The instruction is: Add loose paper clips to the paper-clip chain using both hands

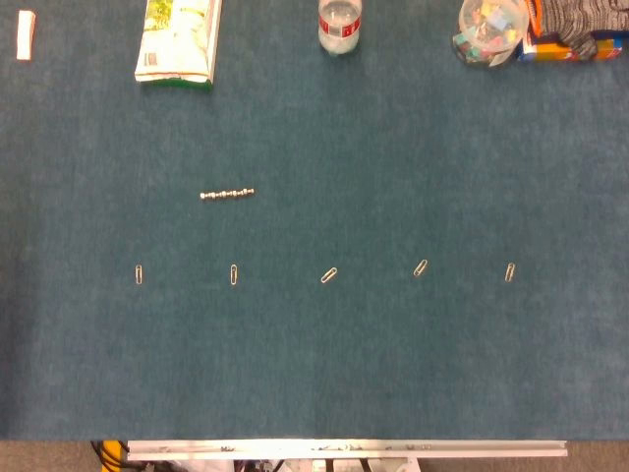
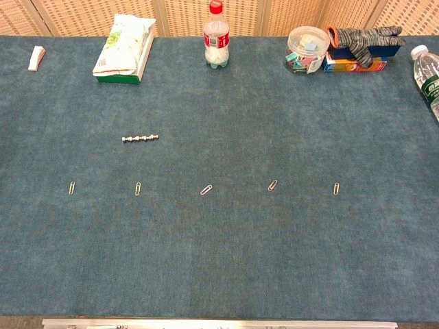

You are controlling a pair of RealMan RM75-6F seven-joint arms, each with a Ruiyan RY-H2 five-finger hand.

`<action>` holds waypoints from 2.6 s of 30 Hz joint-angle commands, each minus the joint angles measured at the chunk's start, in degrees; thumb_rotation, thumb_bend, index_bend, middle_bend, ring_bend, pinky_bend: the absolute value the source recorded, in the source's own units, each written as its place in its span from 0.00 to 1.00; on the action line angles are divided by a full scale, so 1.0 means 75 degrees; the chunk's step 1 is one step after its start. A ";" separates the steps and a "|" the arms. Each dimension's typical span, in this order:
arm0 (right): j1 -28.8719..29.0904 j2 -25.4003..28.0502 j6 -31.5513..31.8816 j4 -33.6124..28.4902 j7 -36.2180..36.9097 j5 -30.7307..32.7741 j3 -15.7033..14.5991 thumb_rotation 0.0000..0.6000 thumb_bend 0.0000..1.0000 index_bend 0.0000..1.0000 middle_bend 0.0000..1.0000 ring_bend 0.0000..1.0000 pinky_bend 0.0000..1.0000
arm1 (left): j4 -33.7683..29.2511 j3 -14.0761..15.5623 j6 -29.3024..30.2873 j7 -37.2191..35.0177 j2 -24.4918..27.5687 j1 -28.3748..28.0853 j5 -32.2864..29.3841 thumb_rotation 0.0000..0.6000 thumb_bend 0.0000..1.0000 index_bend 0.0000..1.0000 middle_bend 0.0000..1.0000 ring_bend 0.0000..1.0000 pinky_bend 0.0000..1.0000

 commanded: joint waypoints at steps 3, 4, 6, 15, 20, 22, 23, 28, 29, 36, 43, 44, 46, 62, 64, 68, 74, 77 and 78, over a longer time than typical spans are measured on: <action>0.0046 -0.0033 -0.0081 -0.0002 0.0010 -0.0036 -0.0030 1.00 0.00 0.02 0.14 0.06 0.37 | -0.0022 0.0027 0.0073 -0.0077 0.0029 0.0051 0.0061 1.00 0.00 0.15 0.12 0.08 0.13; 0.0063 -0.0033 -0.0111 -0.0005 0.0017 -0.0041 -0.0036 1.00 0.00 0.02 0.14 0.06 0.37 | -0.0016 0.0036 0.0060 -0.0083 0.0036 0.0055 0.0056 1.00 0.00 0.15 0.12 0.08 0.13; 0.0098 -0.0028 -0.0139 -0.0019 0.0028 -0.0046 -0.0023 1.00 0.00 0.02 0.14 0.06 0.37 | -0.0029 0.0051 0.0032 -0.0141 0.0057 0.0063 0.0050 1.00 0.00 0.15 0.12 0.08 0.13; 0.0112 0.0059 -0.0039 -0.0021 0.0269 0.0083 0.0095 1.00 0.00 0.03 0.14 0.06 0.37 | -0.0301 0.0080 -0.0106 -0.0671 0.0217 0.0003 0.0204 1.00 0.00 0.15 0.08 0.08 0.13; 0.0073 0.0125 0.0124 -0.0042 0.0446 0.0109 0.0156 1.00 0.00 0.06 0.15 0.06 0.37 | -0.0892 0.0069 -0.0331 -0.0611 0.0437 -0.0213 0.0410 1.00 0.00 0.15 0.06 0.08 0.13; 0.0070 0.0141 0.0152 -0.0037 0.0505 0.0093 0.0156 1.00 0.00 0.07 0.15 0.06 0.37 | -0.1136 0.0051 -0.0501 -0.0606 0.0476 -0.0346 0.0454 1.00 0.00 0.15 0.06 0.08 0.13; 0.0069 0.0149 0.0153 -0.0032 0.0531 0.0089 0.0151 1.00 0.00 0.07 0.15 0.06 0.37 | -0.1231 0.0044 -0.0605 -0.0597 0.0491 -0.0412 0.0450 1.00 0.00 0.15 0.06 0.08 0.13; 0.0033 0.0210 0.0191 -0.0011 0.0657 0.0114 0.0139 1.00 0.00 0.10 0.15 0.06 0.37 | -0.1582 -0.0003 -0.1241 -0.0236 0.0449 -0.0819 0.0300 1.00 0.00 0.21 0.05 0.07 0.13; 0.0021 0.0223 0.0211 -0.0007 0.0688 0.0127 0.0146 1.00 0.00 0.11 0.15 0.06 0.37 | -0.1652 -0.0014 -0.1366 -0.0157 0.0439 -0.0888 0.0222 1.00 0.00 0.23 0.06 0.07 0.13; -0.0020 0.0309 0.0249 0.0052 0.0968 0.0258 0.0197 1.00 0.00 0.13 0.15 0.06 0.37 | -0.2051 -0.0172 -0.2260 0.0467 0.0406 -0.1478 -0.0462 1.00 0.00 0.36 0.07 0.07 0.13; -0.0011 0.0373 0.0177 0.0113 0.1233 0.0383 0.0242 1.00 0.00 0.14 0.15 0.06 0.37 | -0.2228 -0.0366 -0.3188 0.1515 0.0136 -0.2245 -0.1595 1.00 0.00 0.37 0.07 0.06 0.13; -0.0012 0.0378 0.0172 0.0122 0.1263 0.0396 0.0247 1.00 0.00 0.14 0.15 0.06 0.37 | -0.2210 -0.0395 -0.3272 0.1631 0.0074 -0.2345 -0.1741 1.00 0.00 0.37 0.07 0.06 0.13; -0.0010 0.0390 0.0161 0.0136 0.1324 0.0418 0.0258 1.00 0.00 0.14 0.16 0.06 0.37 | -0.2150 -0.0453 -0.3423 0.1847 -0.0070 -0.2546 -0.2026 1.00 0.00 0.37 0.07 0.06 0.12; 0.0055 0.0428 -0.0048 0.0272 0.1646 0.0528 0.0292 1.00 0.00 0.14 0.16 0.06 0.37 | -0.1276 -0.0812 -0.3942 0.2743 -0.1260 -0.3963 -0.3969 1.00 0.00 0.37 0.07 0.05 0.11; 0.0055 0.0426 -0.0053 0.0280 0.1656 0.0534 0.0294 1.00 0.00 0.14 0.16 0.06 0.37 | -0.1156 -0.0814 -0.3966 0.2775 -0.1373 -0.4074 -0.4112 1.00 0.00 0.37 0.07 0.05 0.11; 0.0057 0.0420 -0.0058 0.0307 0.1676 0.0549 0.0308 1.00 0.00 0.14 0.16 0.06 0.37 | -0.0881 -0.0796 -0.4003 0.2920 -0.1635 -0.4336 -0.4482 1.00 0.00 0.34 0.07 0.05 0.11; 0.0063 0.0416 -0.0075 0.0320 0.1696 0.0540 0.0305 1.00 0.00 0.15 0.16 0.06 0.37 | -0.0645 -0.0807 -0.3936 0.3202 -0.1987 -0.4711 -0.5006 1.00 0.00 0.33 0.07 0.05 0.11; 0.0060 0.0424 -0.0065 0.0319 0.1713 0.0536 0.0308 1.00 0.00 0.15 0.16 0.06 0.37 | -0.0521 -0.0821 -0.3895 0.3301 -0.2151 -0.4882 -0.5184 1.00 0.00 0.34 0.07 0.05 0.11; 0.0058 0.0425 -0.0061 0.0320 0.1716 0.0536 0.0309 1.00 0.00 0.15 0.16 0.06 0.37 | -0.0472 -0.0816 -0.3874 0.3327 -0.2205 -0.4925 -0.5207 1.00 0.00 0.34 0.07 0.05 0.11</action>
